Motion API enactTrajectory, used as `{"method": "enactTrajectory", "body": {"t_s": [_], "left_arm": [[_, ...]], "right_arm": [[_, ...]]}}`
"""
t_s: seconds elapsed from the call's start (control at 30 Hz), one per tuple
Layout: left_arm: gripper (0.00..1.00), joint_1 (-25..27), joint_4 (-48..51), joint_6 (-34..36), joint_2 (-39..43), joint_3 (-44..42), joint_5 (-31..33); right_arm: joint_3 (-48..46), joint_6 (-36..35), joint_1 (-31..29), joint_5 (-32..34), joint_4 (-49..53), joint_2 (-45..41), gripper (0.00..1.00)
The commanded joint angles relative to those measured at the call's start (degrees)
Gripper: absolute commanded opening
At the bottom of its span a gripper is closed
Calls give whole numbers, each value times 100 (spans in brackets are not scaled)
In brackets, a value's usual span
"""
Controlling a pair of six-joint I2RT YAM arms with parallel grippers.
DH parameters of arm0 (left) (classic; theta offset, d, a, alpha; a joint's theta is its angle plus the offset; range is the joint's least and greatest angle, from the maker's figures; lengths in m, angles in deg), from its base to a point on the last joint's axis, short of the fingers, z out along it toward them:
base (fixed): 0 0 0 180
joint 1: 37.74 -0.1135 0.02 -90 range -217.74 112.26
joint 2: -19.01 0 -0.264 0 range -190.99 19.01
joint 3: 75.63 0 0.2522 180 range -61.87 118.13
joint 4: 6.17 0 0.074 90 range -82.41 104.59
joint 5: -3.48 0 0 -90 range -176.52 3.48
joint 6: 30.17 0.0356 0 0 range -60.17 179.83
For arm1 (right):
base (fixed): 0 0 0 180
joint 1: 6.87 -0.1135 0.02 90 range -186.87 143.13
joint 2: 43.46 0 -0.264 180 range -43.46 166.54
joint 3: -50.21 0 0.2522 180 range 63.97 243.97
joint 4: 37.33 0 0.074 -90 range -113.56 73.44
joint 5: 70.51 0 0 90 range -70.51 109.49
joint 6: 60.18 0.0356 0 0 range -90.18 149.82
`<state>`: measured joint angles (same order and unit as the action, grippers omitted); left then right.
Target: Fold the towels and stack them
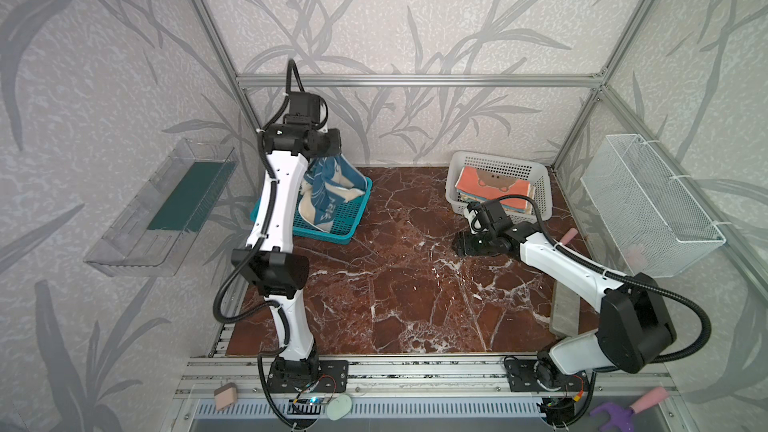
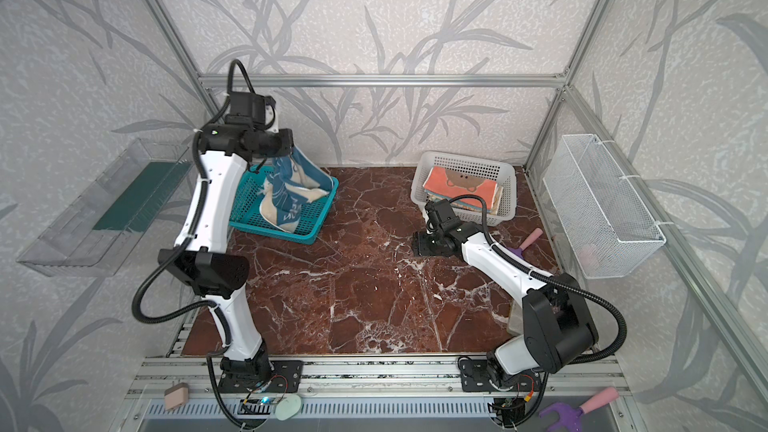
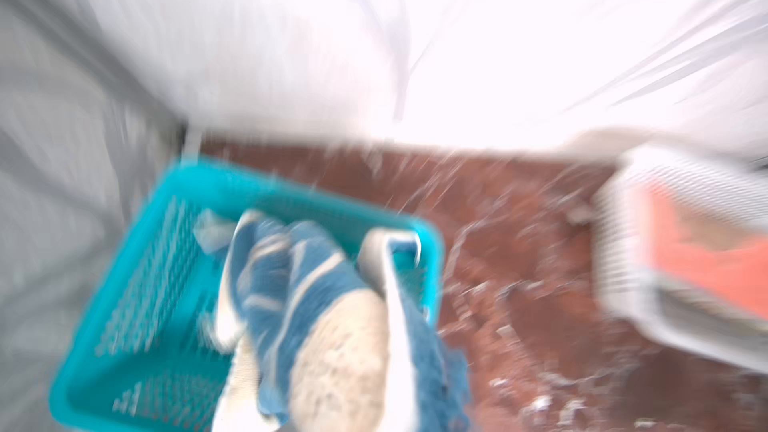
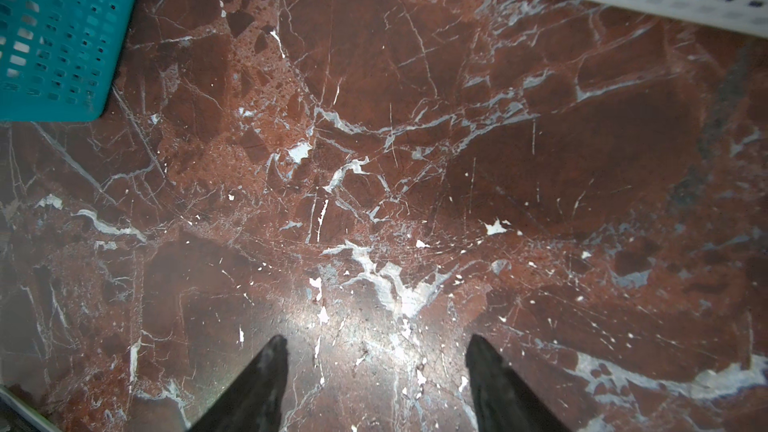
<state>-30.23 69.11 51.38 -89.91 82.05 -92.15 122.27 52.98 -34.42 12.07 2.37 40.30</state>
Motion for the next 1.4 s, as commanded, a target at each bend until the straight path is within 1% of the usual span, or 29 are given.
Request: {"method": "enactTrajectory", "body": {"t_s": [0.0,0.07,0.13,0.17,0.23,0.27,0.33,0.4,0.47,0.5,0.53,0.57,0.6,0.67,0.7,0.8,0.9,1.0,1.07,1.13,1.23,1.37], "left_arm": [[0,899,-169,238,838,479,-745],[0,1475,-1157,334,1433,-131,-1025],[1,1799,-2308,210,2026,-1046,-1311],[2,1875,-2937,23,2324,-1594,-1377],[2,1885,-3764,-238,2746,-2464,-1284],[2,1883,-3977,-287,2903,-2867,-1096],[2,1876,-3992,-345,3053,-3479,-683],[2,1862,-3779,-506,3083,-4102,-305],[4,1844,-3537,-610,3013,-4911,-202],[12,1827,-3508,-646,2965,-5345,-147],[33,1791,-3402,-780,2860,-5822,27],[50,1699,-3137,-990,2690,-6144,168],[55,1567,-2820,-1160,2495,-6288,153],[54,1271,-2039,-1511,2155,-6452,-219],[53,1221,-1943,-1581,2124,-6606,-303],[51,1302,-2372,-1626,2483,-7374,-492],[47,1474,-2904,-1702,2875,-8055,-683],[43,1828,-3239,-1761,2872,-8490,-1034],[42,2197,-3423,-1765,2647,-8654,-1308],[42,2627,-3491,-1716,2329,-8664,-1449],[46,3304,-3407,-1507,1799,-8444,-1278],[53,4032,-3304,-1244,1063,-7988,-967]], "right_arm": [[-28,110,-31,105,-46,-343,68],[-72,97,-26,127,-21,-474,68],[-106,59,-30,184,66,-618,68],[-138,52,-24,239,121,-692,68],[-236,40,-23,331,171,-886,68],[-304,48,-24,384,166,-1005,68],[-466,94,-19,487,159,-1256,68],[-704,165,-4,557,67,-1511,68],[-947,268,42,560,59,-1720,68],[-1042,312,53,565,83,-1785,68],[-1159,379,57,571,94,-1840,68],[-1273,462,58,546,96,-1872,68],[-1354,538,58,502,114,-1889,68],[-1495,675,61,318,129,-1890,69],[-1567,717,63,240,123,-1875,68],[-1720,810,57,77,122,-1764,68],[-1738,815,59,-20,152,-1527,68],[-1681,831,66,29,271,-1190,68],[-1552,801,100,151,546,-923,69],[-1375,772,177,320,980,-690,69],[-1307,702,293,622,1398,-508,69],[-1478,646,452,741,1505,-482,69]]}}
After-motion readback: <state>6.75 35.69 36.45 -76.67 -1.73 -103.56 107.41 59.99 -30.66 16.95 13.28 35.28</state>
